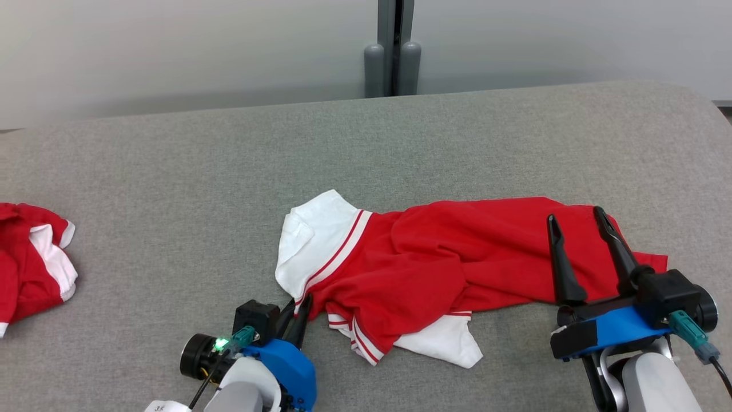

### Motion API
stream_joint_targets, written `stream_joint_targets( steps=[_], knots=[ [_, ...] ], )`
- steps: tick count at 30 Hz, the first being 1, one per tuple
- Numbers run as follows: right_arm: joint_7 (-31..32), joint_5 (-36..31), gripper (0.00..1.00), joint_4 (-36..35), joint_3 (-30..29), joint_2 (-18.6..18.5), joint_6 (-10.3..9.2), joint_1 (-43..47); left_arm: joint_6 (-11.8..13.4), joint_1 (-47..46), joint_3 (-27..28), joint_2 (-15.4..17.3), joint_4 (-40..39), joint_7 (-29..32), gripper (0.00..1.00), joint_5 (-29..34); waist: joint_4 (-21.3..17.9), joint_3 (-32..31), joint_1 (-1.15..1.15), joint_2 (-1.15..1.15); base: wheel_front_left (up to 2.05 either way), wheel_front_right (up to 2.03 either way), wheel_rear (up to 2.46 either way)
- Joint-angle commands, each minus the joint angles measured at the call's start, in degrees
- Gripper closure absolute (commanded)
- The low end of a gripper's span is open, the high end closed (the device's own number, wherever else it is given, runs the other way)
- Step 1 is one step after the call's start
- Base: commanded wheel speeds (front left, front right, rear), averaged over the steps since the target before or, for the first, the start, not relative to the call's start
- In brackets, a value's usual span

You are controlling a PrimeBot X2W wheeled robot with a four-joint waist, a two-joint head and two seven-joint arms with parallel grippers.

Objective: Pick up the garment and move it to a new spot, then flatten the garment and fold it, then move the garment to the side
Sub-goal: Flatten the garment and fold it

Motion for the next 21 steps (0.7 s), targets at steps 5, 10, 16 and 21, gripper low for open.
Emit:
stream_joint_targets(
  steps=[5, 10, 16, 21],
  knots=[
    [-0.34, 0.50, 0.00, -0.38, -0.80, 0.01, 0.00, 1.55, 0.00, -2.12, 1.05, 1.21, -2.89, -2.01, 1.00, -0.85, 1.49, -1.73, -0.01, 0.00, 0.00, 0.00, 0.00],
    [-0.31, 0.94, 0.00, -0.61, -1.38, 0.01, 0.00, 2.59, 1.55, -2.47, 3.70, 4.12, -10.97, -2.40, 1.00, -0.60, 3.77, -3.04, -0.01, 0.00, 0.00, 0.00, 0.00],
    [-0.30, 1.51, 0.00, -0.99, -1.14, -0.01, 0.00, 1.80, 3.66, -2.97, 7.57, 9.43, -22.34, -2.35, 1.00, -0.51, 5.06, -2.53, -0.01, 0.00, 0.00, 0.00, 0.00],
    [-0.31, 1.83, 0.00, -0.91, -0.65, -0.03, 0.00, 0.92, 4.40, -3.32, 9.20, 12.82, -28.03, 0.19, 1.00, -0.84, 4.26, -1.01, -0.01, 0.00, 0.00, 0.00, 0.00]
  ],
)
